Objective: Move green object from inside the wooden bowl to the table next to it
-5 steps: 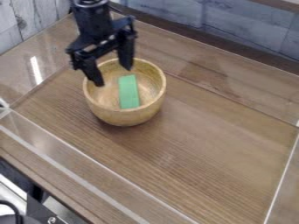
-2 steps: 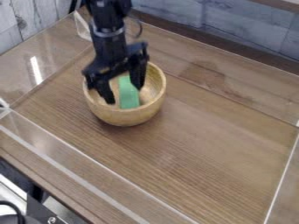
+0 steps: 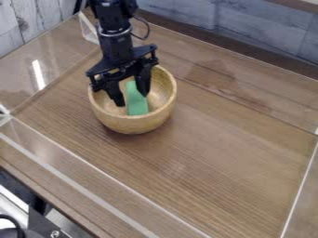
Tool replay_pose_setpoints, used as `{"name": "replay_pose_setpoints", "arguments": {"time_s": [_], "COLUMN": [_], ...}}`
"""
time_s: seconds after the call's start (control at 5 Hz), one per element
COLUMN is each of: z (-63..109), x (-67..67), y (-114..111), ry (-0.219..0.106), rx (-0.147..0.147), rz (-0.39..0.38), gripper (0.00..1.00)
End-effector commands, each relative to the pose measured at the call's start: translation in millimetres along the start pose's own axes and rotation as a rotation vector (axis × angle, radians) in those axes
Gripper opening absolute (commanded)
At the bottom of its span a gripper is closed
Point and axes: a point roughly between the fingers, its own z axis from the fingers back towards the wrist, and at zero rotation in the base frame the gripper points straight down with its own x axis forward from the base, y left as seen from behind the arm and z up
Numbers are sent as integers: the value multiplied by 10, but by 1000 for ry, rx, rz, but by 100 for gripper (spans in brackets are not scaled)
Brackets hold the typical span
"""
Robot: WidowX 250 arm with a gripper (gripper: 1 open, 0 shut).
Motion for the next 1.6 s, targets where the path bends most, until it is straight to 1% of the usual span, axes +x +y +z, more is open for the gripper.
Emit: {"name": "replay_pose_setpoints", "arguments": {"time_s": [0.0,0.2,0.6,0.8,1.0,1.2,1.4], "z": [126,113,98,185,258,399,503], "x": [37,4,-44,45,102,113,116], "y": [-117,-157,-17,-1,1,-41,-68], "ry": [-17,-1,31,44,52,62,65], "rx": [-43,-46,-48,-58,-66,-61,-50], "rz": [13,28,31,68,96,42,-13], "gripper": [100,100,100,100,100,100,100]}}
